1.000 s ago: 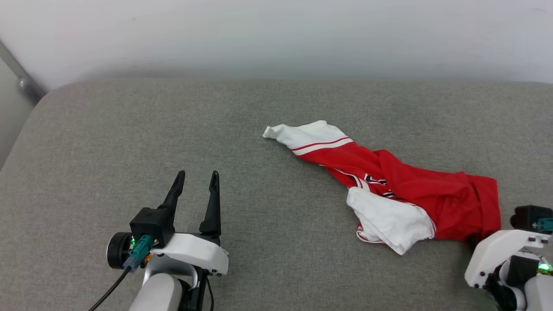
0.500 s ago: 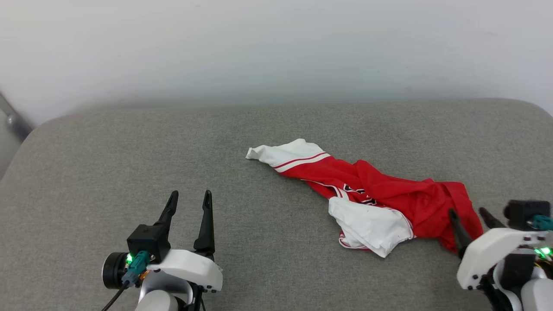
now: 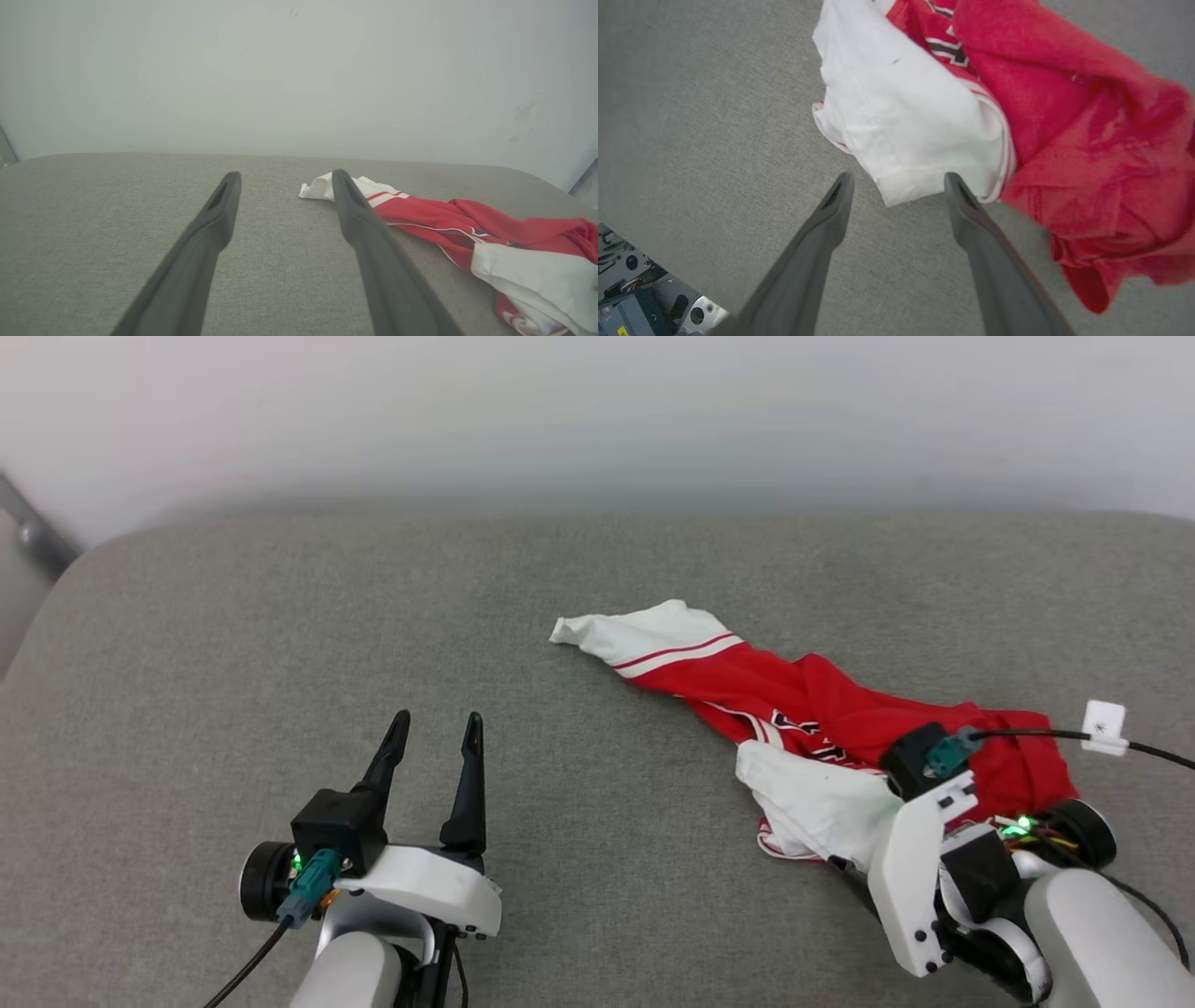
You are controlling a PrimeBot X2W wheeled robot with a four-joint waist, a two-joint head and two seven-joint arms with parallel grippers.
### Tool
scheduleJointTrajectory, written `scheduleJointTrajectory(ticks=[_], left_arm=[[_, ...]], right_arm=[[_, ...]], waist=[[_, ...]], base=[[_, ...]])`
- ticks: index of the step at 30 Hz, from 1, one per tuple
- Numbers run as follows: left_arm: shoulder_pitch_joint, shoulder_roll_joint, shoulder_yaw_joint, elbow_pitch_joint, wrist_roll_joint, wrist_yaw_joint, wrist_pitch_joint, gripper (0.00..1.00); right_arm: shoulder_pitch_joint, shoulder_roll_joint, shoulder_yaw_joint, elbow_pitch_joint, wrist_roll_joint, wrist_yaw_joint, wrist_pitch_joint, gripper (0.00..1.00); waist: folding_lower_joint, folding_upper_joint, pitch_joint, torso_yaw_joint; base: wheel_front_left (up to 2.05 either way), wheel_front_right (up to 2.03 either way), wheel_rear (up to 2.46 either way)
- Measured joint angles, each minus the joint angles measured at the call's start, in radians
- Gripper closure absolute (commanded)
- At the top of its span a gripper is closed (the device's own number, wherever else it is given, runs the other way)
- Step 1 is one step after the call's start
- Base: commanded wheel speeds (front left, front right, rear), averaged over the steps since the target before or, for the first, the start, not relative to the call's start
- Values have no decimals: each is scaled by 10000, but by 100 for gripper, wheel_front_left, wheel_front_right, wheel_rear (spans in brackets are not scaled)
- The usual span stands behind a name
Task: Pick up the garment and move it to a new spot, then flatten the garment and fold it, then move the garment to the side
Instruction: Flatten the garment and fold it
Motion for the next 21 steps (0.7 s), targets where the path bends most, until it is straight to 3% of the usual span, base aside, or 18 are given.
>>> scheduleJointTrajectory(ticks=[10,11,12,13,21], left_arm=[[-406,-92,-2,71,42,-44,-13,0],[-422,-98,0,90,42,-46,-13,0],[-427,-102,10,105,42,-48,-15,0],[-427,-102,35,134,44,-50,-15,0],[-191,-119,140,299,46,-56,-19,0]], right_arm=[[-1173,-472,1212,1666,466,0,-399,0],[-1248,-479,1269,1768,491,0,-493,36],[-1321,-485,1306,1845,543,0,-556,54],[-1384,-485,1356,1889,585,-2,-642,100],[-1332,-738,1296,1154,677,0,-1304,100]], waist=[[0,0,795,333],[0,0,826,361],[0,0,839,375],[0,0,831,371],[0,0,252,175]], base=[[0,0,0],[0,0,0],[0,0,0],[0,0,0],[0,0,0]])
